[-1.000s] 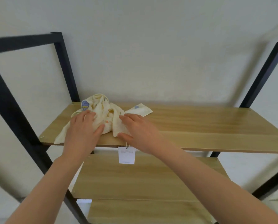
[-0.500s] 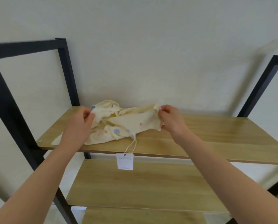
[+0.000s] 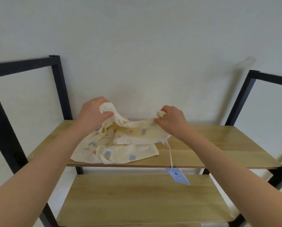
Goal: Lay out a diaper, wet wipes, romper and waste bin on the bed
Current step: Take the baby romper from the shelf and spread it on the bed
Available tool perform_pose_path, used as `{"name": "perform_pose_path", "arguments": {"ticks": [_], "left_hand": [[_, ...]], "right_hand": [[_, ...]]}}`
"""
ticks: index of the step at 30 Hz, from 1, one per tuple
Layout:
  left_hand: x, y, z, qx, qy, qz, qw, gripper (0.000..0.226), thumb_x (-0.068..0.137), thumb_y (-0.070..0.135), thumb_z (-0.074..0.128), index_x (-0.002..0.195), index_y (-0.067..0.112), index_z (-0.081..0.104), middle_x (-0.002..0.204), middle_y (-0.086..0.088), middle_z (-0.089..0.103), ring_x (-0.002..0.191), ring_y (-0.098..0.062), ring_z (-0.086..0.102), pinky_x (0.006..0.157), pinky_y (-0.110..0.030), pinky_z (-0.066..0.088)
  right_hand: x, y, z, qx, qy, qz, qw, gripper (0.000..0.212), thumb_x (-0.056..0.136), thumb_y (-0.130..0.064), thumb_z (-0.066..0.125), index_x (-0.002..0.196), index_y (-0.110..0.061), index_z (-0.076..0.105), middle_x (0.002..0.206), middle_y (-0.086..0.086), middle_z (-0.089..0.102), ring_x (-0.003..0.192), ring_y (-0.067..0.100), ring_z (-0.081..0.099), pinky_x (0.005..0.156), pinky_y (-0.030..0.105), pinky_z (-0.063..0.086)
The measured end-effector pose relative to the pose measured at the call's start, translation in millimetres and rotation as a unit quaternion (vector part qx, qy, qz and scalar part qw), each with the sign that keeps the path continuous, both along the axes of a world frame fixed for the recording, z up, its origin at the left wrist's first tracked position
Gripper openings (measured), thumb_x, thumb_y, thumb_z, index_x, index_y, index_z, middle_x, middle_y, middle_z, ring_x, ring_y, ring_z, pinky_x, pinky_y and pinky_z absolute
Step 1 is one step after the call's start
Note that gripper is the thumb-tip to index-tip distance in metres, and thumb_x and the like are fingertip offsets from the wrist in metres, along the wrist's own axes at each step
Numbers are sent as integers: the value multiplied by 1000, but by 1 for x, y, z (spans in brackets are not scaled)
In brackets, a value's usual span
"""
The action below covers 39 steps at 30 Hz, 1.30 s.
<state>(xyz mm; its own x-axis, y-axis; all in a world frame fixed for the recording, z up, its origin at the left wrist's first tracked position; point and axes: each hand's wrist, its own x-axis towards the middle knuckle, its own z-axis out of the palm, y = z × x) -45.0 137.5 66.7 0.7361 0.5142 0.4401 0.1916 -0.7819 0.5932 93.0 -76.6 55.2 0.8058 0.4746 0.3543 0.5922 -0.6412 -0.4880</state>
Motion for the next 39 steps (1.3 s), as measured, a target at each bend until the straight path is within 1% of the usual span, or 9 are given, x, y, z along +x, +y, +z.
{"name": "perform_pose_path", "arguments": {"ticks": [5, 11, 17, 20, 22, 24, 25, 32, 39], "left_hand": [[4, -7, 21, -31, -72, -39, 996, 20, 90, 36, 62, 89, 16, 63, 81, 1, 62, 71, -12, 56, 57, -22, 37], [3, -33, 29, -79, -98, -132, 983, 16, 84, 32, 70, 92, 18, 70, 85, 5, 68, 76, -8, 62, 66, -24, 45], [-3, -35, 25, -25, -89, -139, 986, 18, 80, 31, 74, 95, 22, 68, 86, 11, 67, 79, -2, 61, 60, -8, 43], [-9, -32, 20, -41, -77, -150, 985, 17, 82, 38, 72, 84, 21, 71, 72, 8, 65, 59, 0, 58, 46, -9, 40], [-12, -35, 15, -50, -64, -175, 981, 21, 83, 40, 71, 76, 20, 71, 62, 6, 60, 49, -1, 53, 41, -11, 38], [-15, -39, 12, -54, -57, -194, 978, 25, 80, 42, 73, 72, 19, 69, 62, 4, 59, 51, -3, 52, 44, -14, 40], [-17, -40, 11, -48, -54, -196, 978, 26, 78, 43, 75, 71, 18, 68, 66, 3, 59, 55, -4, 52, 50, -17, 41], [-39, -51, -4, -105, 20, -230, 967, 35, 72, 28, 83, 101, 25, 62, 105, 11, 66, 101, 2, 61, 94, -23, 44], [-62, -114, -17, -160, -25, -177, 971, 5, 89, 15, 66, 91, 19, 66, 78, 6, 73, 65, -2, 67, 57, -13, 48]], "right_hand": [[-14, -6, 30, 136, 32, 25, 990, 31, 89, -32, 61, 100, -3, 55, 93, 9, 57, 85, 27, 57, 69, 46, 55], [-40, 9, 23, 112, 44, 123, 985, 37, 87, -39, 63, 94, -4, 53, 101, 16, 69, 92, 31, 65, 80, 49, 52], [-55, 17, 20, 93, 71, 183, 976, 30, 86, -31, 68, 105, -17, 49, 69, -7, 70, 71, 4, 59, 64, 21, 45], [-63, 20, 13, 46, 69, 192, 978, 52, 79, -35, 76, 122, -26, 50, 61, -17, 51, 55, -7, 50, 54, 9, 37], [-66, 25, 5, 31, 49, 190, 980, 41, 78, -37, 76, 114, -28, 59, 66, -20, 49, 58, -8, 48, 58, 10, 35], [-68, 26, 1, 35, 42, 174, 983, 9, 82, -37, 72, 83, -34, 63, 68, -14, 56, 60, 0, 49, 60, 19, 38], [-69, 23, 1, 43, 44, 169, 984, 14, 84, -36, 69, 74, -33, 62, 68, -9, 59, 60, 4, 50, 60, 23, 40], [-86, -21, 9, 109, 176, 208, 956, 25, 91, -32, 62, 79, -10, 67, 64, -4, 60, 59, 7, 55, 59, 20, 44], [-103, -84, 2, 137, 145, 231, 952, 49, 92, -35, 61, 82, 13, 56, 65, 8, 53, 54, 11, 50, 52, 23, 40]]}}
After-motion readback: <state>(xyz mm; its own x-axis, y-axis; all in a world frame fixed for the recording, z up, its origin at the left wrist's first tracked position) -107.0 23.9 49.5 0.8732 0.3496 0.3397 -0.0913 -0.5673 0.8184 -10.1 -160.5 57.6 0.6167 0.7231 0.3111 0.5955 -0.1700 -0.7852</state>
